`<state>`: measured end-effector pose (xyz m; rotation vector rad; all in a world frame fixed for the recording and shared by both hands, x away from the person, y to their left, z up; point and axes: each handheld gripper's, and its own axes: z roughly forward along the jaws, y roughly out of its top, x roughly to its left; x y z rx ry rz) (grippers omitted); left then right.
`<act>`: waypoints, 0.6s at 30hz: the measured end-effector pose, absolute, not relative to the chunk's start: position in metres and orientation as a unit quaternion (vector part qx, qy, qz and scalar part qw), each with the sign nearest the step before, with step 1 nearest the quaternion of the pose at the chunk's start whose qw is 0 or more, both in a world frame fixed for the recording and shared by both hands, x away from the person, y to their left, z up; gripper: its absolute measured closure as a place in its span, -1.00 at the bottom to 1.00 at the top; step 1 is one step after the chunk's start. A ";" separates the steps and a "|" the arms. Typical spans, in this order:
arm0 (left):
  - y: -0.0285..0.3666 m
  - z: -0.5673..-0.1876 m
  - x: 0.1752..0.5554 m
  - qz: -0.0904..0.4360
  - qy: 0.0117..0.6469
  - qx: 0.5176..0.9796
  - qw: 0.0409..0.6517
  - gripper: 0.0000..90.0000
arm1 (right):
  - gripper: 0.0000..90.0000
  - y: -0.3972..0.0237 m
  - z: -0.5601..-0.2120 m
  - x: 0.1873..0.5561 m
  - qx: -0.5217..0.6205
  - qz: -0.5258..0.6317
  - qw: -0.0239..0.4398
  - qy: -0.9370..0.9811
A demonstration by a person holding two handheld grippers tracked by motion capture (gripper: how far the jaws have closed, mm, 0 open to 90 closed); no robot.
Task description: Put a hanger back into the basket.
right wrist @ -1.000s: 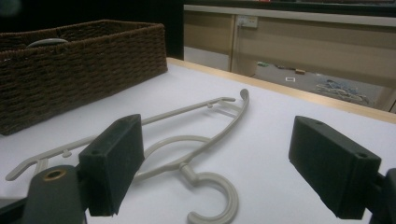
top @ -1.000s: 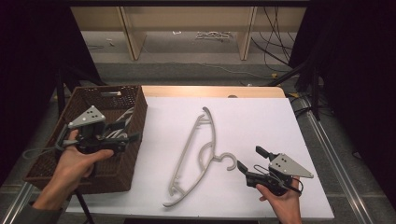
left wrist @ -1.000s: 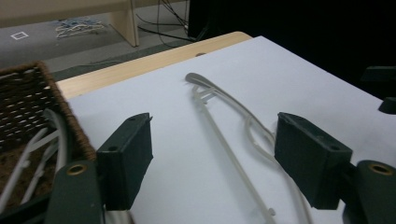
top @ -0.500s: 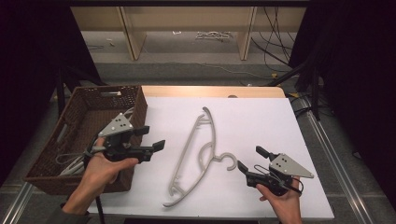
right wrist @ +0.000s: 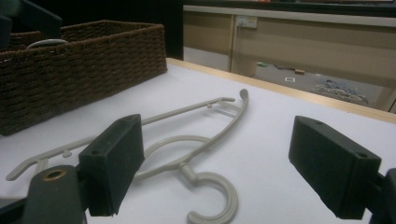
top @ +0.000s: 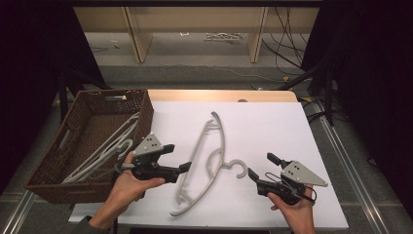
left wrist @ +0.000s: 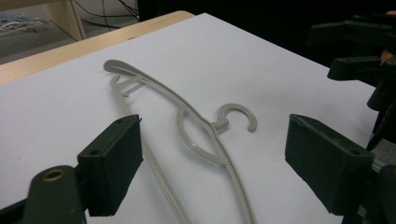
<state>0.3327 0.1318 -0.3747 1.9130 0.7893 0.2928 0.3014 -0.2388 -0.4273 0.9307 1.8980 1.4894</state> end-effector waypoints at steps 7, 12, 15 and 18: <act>0.113 -0.386 0.334 0.116 0.306 0.810 0.487 -0.58 | -0.58 -0.238 -0.427 0.300 0.357 0.552 0.264 0.705; 0.099 -0.396 0.337 0.115 0.295 0.820 0.476 -0.58 | -0.58 -0.237 -0.427 0.300 0.355 0.551 0.268 0.706; 0.091 -0.400 0.339 0.113 0.290 0.826 0.470 -0.58 | -0.58 -0.238 -0.427 0.301 0.354 0.554 0.264 0.706; 0.084 -0.403 0.342 0.115 0.286 0.831 0.463 -0.58 | -0.58 -0.238 -0.427 0.300 0.354 0.555 0.263 0.705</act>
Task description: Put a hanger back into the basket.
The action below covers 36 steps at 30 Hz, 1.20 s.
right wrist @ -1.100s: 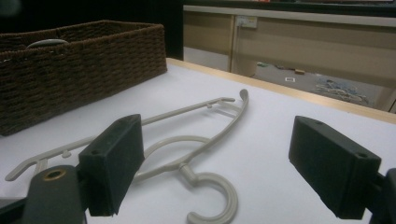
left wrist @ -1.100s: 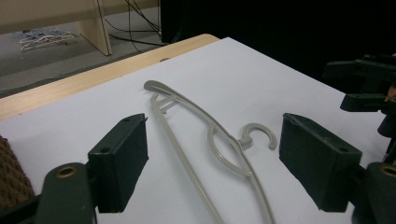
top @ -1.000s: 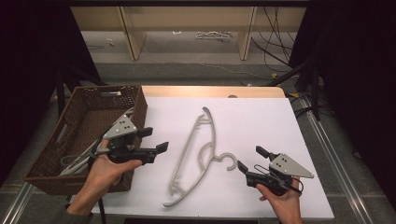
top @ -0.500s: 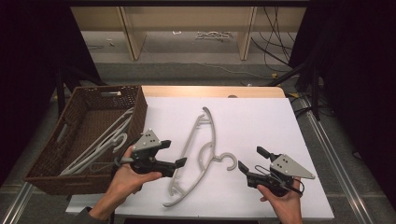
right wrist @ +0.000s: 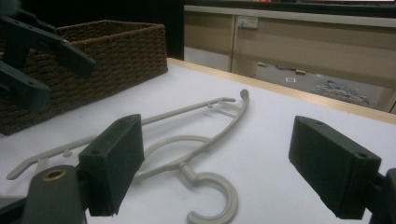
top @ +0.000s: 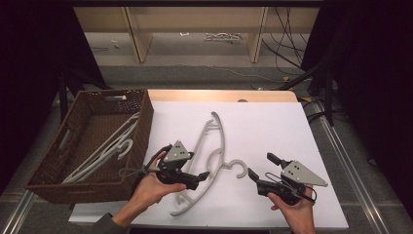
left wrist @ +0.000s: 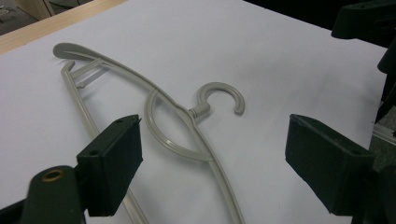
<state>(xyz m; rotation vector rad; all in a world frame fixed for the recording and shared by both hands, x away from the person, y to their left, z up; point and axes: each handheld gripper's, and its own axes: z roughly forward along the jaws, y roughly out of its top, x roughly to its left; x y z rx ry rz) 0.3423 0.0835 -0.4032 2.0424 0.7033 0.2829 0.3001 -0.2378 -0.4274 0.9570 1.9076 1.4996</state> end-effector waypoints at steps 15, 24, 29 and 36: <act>0.041 -0.429 0.358 0.108 0.240 0.877 0.403 -0.55 | -0.58 -0.238 -0.428 0.300 0.353 0.558 0.264 0.703; 0.022 -0.446 0.371 0.108 0.227 0.893 0.373 -0.47 | -0.58 -0.238 -0.428 0.300 0.354 0.552 0.265 0.707; 0.017 -0.457 0.380 0.102 0.236 0.899 0.354 -0.44 | -0.58 -0.240 -0.428 0.299 0.356 0.550 0.265 0.708; 0.013 -0.465 0.390 0.096 0.228 0.911 0.330 -0.36 | -0.58 -0.240 -0.428 0.299 0.356 0.550 0.266 0.707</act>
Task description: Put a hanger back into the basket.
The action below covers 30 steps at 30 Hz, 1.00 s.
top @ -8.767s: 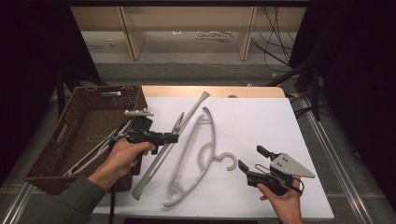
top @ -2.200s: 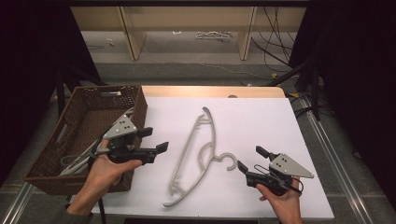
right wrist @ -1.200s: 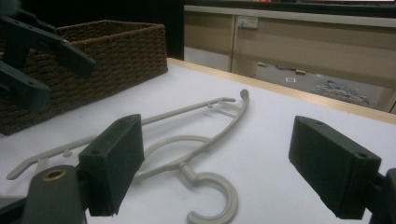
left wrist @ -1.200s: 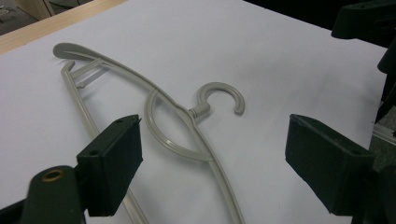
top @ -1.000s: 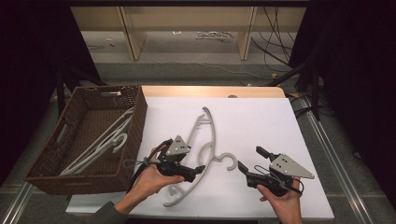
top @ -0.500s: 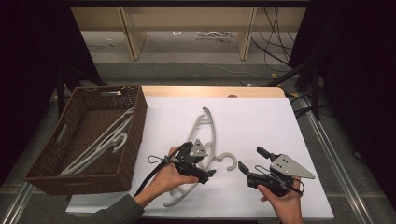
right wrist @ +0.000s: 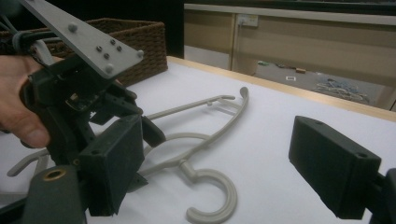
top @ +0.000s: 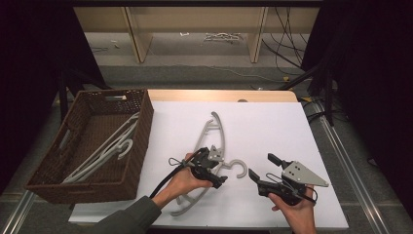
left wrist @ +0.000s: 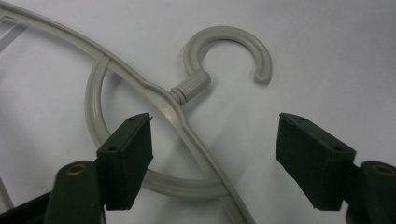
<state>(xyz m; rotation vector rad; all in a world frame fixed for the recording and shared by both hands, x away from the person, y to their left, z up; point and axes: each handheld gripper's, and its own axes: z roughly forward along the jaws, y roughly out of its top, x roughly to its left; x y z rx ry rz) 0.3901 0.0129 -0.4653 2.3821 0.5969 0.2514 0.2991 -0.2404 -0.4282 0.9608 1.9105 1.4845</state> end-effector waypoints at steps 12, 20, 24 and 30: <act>0.008 -0.471 0.403 0.071 0.246 0.917 0.305 -0.15 | -0.58 -0.240 -0.428 0.299 0.354 0.551 0.267 0.708; 0.003 -0.476 0.410 0.064 0.248 0.922 0.291 0.11 | -0.58 -0.240 -0.428 0.299 0.353 0.550 0.263 0.710; 0.004 -0.475 0.414 0.055 0.246 0.924 0.288 0.24 | -0.58 -0.240 -0.428 0.299 0.353 0.549 0.266 0.709; 0.002 -0.473 0.418 0.046 0.255 0.924 0.282 0.37 | -0.57 -0.239 -0.428 0.299 0.350 0.551 0.261 0.711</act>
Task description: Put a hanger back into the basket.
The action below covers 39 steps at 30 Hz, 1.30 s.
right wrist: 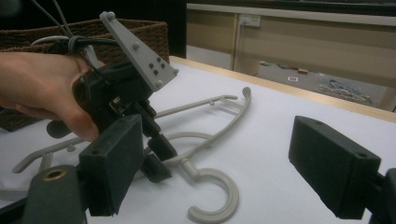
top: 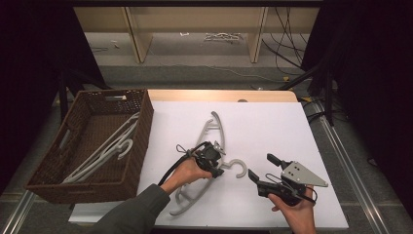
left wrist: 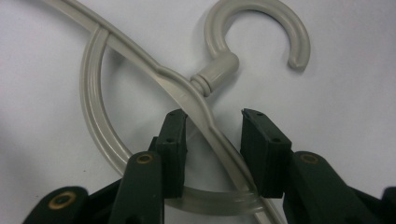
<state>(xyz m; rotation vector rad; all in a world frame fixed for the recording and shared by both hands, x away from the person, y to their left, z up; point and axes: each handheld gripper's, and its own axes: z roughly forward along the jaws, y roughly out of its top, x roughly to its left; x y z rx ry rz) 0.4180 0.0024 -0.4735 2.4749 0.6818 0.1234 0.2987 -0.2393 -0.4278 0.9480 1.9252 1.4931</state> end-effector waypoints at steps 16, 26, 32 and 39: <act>0.007 -0.469 0.434 0.021 0.247 0.935 0.253 0.73 | -0.57 -0.239 -0.428 0.299 0.348 0.554 0.260 0.710; 0.009 -0.469 0.438 0.008 0.250 0.933 0.259 0.83 | -0.57 -0.239 -0.429 0.299 0.348 0.558 0.263 0.706; 0.015 -0.464 0.439 -0.001 0.274 0.917 0.290 0.83 | -0.57 -0.241 -0.428 0.298 0.351 0.548 0.264 0.712; 0.033 -0.447 0.448 0.000 0.276 0.907 0.317 0.83 | -0.57 -0.241 -0.428 0.299 0.353 0.550 0.268 0.708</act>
